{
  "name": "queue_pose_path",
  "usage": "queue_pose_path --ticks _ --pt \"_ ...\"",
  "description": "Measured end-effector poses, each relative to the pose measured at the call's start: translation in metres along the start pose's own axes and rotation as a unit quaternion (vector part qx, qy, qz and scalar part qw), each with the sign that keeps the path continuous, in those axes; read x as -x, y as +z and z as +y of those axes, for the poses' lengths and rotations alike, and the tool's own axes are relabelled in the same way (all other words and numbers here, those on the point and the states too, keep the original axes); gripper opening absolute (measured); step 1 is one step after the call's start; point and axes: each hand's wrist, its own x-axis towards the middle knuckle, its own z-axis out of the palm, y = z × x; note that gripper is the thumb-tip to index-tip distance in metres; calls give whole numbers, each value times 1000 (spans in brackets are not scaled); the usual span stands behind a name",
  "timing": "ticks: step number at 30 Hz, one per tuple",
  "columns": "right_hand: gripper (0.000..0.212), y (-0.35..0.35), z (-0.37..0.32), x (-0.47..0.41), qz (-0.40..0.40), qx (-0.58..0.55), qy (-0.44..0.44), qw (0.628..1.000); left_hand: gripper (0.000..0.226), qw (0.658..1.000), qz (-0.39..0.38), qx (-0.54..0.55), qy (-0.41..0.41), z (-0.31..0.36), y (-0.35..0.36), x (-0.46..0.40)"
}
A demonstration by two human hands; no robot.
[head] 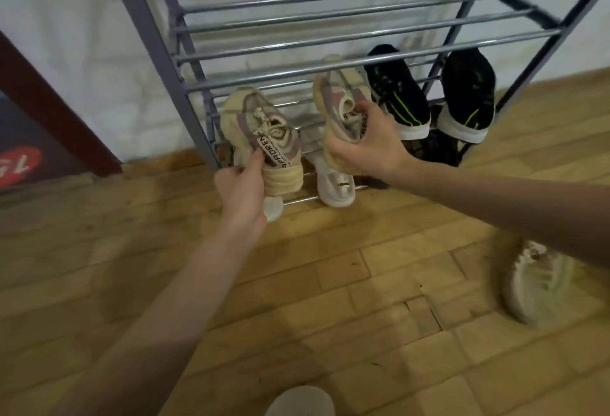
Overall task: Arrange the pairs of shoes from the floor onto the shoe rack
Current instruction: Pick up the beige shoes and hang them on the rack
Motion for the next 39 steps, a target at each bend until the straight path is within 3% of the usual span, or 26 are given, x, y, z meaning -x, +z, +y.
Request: queue_pose_path --ticks 4,9,12,15,19,21,26,30,34,39 --pt "85 16 -3 -49 15 16 -20 1000 11 999 36 40 -1 3 18 -34" --pt "99 27 8 -67 -36 25 -2 999 21 998 38 46 -19 7 17 -54" --pt "103 31 21 -68 -74 55 -14 996 3 999 19 35 -17 7 11 -51" --pt "106 24 14 -55 -84 106 -29 990 16 1000 21 -9 6 7 9 -44" --pt "94 15 14 -28 -81 143 -79 983 4 996 29 -74 52 1 7 -24" --pt "82 7 21 -4 -89 178 -126 972 22 987 33 -129 90 -11 6 -12" --pt "71 -34 54 56 -121 232 -169 950 30 931 38 -235 278 -35 18 32" --pt "58 -73 102 94 -79 199 -127 969 20 919 -81 -234 308 -59 41 50" --pt "45 -100 171 141 -10 168 0 986 17 885 -221 -329 244 -95 66 66" --pt "40 -103 259 203 47 146 196 968 21 851 -326 -390 131 -138 106 76"
